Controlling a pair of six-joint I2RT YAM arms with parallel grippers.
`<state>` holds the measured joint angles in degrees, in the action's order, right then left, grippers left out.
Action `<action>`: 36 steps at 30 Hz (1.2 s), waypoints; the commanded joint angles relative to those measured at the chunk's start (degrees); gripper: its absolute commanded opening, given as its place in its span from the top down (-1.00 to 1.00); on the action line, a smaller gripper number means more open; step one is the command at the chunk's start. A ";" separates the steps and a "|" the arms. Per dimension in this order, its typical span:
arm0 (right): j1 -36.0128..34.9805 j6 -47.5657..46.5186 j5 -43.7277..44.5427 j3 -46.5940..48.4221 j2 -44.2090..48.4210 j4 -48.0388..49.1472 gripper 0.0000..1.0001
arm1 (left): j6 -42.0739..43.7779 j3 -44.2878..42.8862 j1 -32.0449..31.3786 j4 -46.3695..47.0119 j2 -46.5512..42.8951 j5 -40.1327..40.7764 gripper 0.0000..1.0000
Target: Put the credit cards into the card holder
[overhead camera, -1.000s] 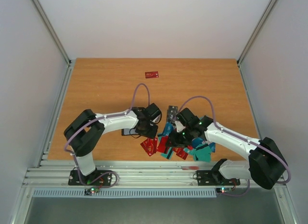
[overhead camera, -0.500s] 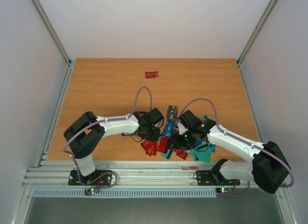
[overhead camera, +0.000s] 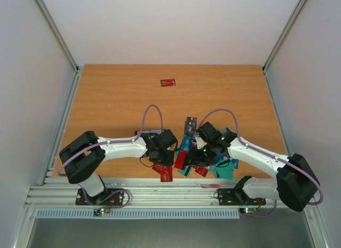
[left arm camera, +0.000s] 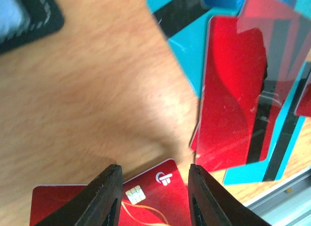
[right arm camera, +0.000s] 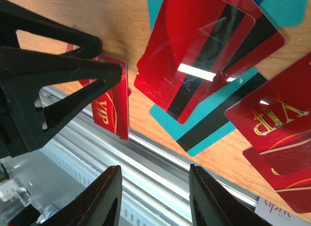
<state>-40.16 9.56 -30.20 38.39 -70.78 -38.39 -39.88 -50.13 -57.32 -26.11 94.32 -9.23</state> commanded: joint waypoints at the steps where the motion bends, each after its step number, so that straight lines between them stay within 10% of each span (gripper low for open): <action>1: -0.35 1.07 -1.64 -0.17 0.14 2.49 0.21 | -3.91 1.73 -0.34 -5.29 -2.83 -0.90 0.21; 21: -1.55 17.64 -10.65 -13.43 7.16 19.06 0.09 | 2.58 0.41 -0.25 -10.17 -8.55 -2.91 0.43; 36: -19.55 35.84 2.64 -17.30 -5.97 44.33 -0.01 | 7.55 6.22 2.48 -4.94 -6.28 -7.06 0.54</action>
<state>-56.95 40.27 -31.83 20.60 -72.75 -4.03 -34.46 -46.11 -55.57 -34.98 86.67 -14.11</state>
